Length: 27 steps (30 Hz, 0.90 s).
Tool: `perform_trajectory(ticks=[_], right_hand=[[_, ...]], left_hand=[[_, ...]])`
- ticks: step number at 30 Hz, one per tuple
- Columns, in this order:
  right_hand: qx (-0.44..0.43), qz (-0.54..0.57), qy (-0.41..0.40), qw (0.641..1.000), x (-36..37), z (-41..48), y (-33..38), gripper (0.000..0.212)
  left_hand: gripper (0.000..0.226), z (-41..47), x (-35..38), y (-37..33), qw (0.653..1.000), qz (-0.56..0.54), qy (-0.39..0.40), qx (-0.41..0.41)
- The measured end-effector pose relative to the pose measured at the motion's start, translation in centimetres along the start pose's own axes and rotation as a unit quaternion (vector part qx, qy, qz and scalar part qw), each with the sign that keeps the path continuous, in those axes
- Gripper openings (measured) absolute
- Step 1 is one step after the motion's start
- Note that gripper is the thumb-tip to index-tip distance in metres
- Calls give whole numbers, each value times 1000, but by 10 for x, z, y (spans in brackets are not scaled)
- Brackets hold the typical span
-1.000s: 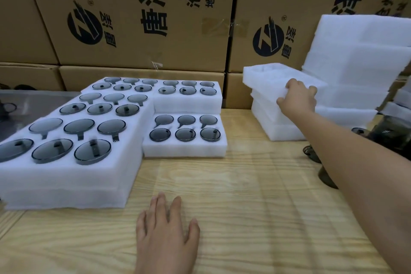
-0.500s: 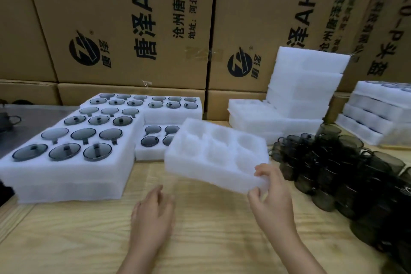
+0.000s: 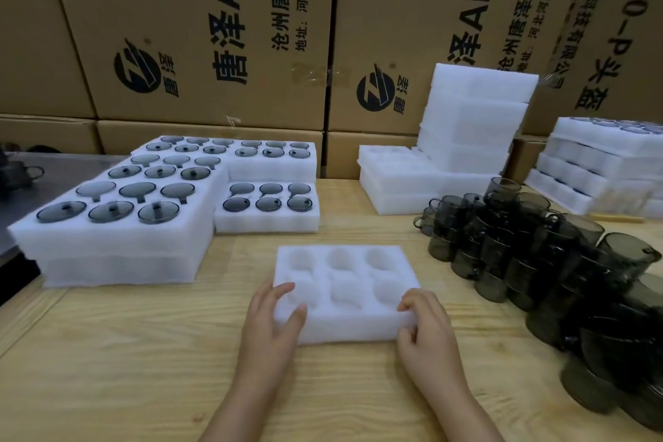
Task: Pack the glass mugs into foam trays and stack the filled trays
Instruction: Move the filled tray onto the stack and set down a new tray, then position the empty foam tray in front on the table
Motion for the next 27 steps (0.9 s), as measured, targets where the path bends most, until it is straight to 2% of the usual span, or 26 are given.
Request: perform_trajectory(ticks=[4,7,10,13,17,21,27], right_hand=[[17,22,1,1000,-4,-1,0,45],[30,40,-36,998,-16,1,1,45],[31,-21,-108,993,-42,14,2,36],[60,-81,-137,985,-72,40,-9,33],[129,-193,-167,958,-117,68,-24,42],[204,-236,-146,939,-142,87,-44,50],[262,-267,-103,922,-147,101,-60,41]], left_hand=[[27,9,-4,-1,999,26,16,14],[26,15,-3,-2,999,27,24,24],[20,17,0,2,998,34,36,27],[22,19,-2,5,999,35,24,28],[20,20,-1,6,999,40,24,28],[22,19,-1,5,999,37,19,32],[25,20,-2,6,999,36,18,33]])
Point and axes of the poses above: each hand's wrist, its own z-axis towards the middle knuckle, its own x-axis out of the palm, y = z × x, the point moved 8 cm from there along z, towards the middle knuckle, and after that the axes turned 2 degrees about z, right-handed, at the moved point
